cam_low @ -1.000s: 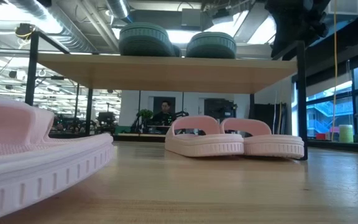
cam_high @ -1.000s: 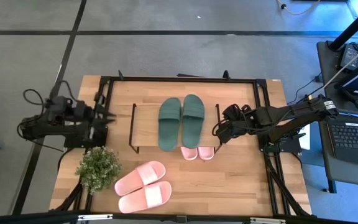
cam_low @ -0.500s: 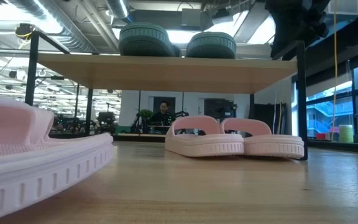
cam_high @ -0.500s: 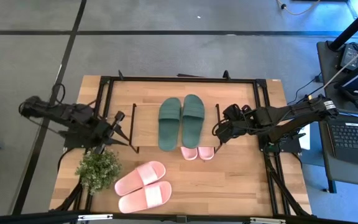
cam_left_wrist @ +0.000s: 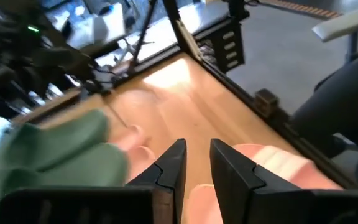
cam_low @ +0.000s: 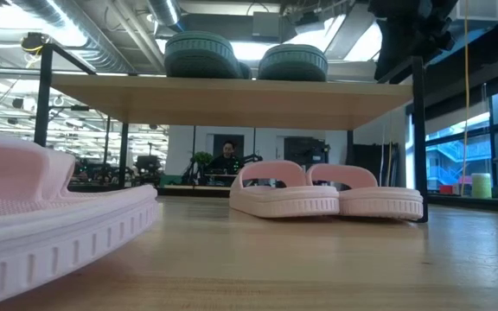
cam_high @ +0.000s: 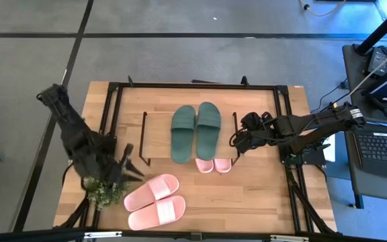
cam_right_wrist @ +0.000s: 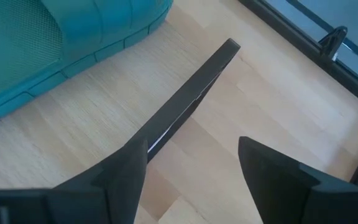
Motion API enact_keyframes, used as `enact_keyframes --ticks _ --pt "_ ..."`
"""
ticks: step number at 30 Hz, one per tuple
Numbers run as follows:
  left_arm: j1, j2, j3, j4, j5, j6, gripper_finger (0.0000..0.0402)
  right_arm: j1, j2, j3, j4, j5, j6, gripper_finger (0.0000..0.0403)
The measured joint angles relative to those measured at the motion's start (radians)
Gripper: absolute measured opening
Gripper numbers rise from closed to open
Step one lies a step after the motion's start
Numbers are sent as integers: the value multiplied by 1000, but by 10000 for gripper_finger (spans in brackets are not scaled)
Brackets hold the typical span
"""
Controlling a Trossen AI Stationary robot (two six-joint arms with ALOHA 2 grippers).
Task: Pick and place slides into the shelf
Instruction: Put the pink slide under the shelf
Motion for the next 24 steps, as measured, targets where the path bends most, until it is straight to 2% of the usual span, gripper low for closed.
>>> enact_keyframes --ticks 4,9,18,21,24 --pt "-67 99 6 45 1 -130 65 0 0 0 0 0 0 253" --pt "-105 184 6 176 24 -235 65 0 0 0 1 0 0 253" --pt "-106 234 6 227 55 -203 68 0 0 0 1 1 0 253" --pt "-100 234 6 229 60 -171 89 0 0 0 1 1 0 253" --pt "-87 234 6 230 88 -132 128 0 0 0 1 1 0 253"
